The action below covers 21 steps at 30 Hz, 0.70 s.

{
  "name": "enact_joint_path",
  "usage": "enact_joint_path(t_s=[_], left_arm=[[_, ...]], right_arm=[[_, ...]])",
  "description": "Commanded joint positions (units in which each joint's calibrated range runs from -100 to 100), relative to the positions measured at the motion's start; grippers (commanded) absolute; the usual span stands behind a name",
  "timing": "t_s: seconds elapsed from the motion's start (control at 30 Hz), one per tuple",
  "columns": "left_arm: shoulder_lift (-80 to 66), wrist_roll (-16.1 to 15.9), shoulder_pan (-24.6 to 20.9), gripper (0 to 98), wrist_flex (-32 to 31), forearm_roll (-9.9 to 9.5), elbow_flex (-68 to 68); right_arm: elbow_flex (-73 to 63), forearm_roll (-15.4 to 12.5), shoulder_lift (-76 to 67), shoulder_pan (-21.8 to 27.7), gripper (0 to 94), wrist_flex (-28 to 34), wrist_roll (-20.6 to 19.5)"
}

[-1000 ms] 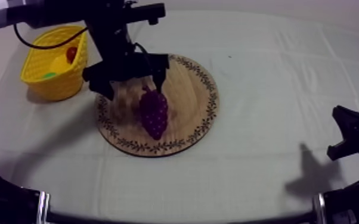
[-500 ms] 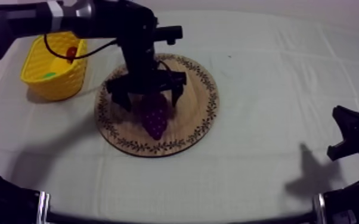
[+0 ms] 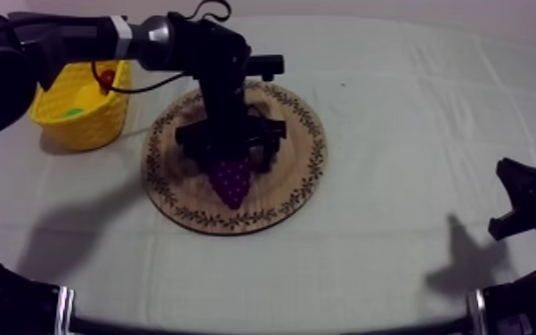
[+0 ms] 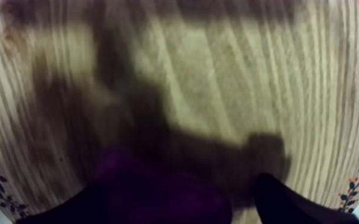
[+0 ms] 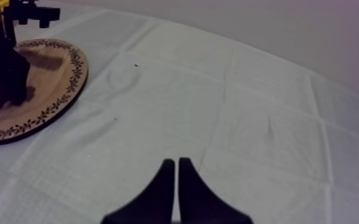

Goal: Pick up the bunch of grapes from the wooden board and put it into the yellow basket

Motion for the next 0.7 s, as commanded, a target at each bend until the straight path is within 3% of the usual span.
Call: enact_joint_path(t_s=[0.0,0.13,0.3,0.47,0.67], left_arm=[[0.2,0.0,0.0,72.6,0.3,-0.22,-0.4],[0.4,-0.1,0.1,53.7,0.9,-0.53,-1.2],[0.3,-0.4,0.0,41.7,1.5,-0.86,-1.4],[-1.5,-0.6,0.0,35.1,2.0,-1.93,-0.7],[-9.6,-1.9,-1.1,34.1,3.2,-2.97,3.0]], right_arm=[[0.0,0.0,0.0,0.0,0.4,0.0,0.1],[0.0,0.0,0.0,0.0,0.4,0.0,0.1],[0.0,0.0,0.0,0.0,0.4,0.0,0.1],[0.0,0.0,0.0,0.0,0.4,0.0,0.1],[0.0,0.0,0.0,0.0,0.4,0.0,0.1]])
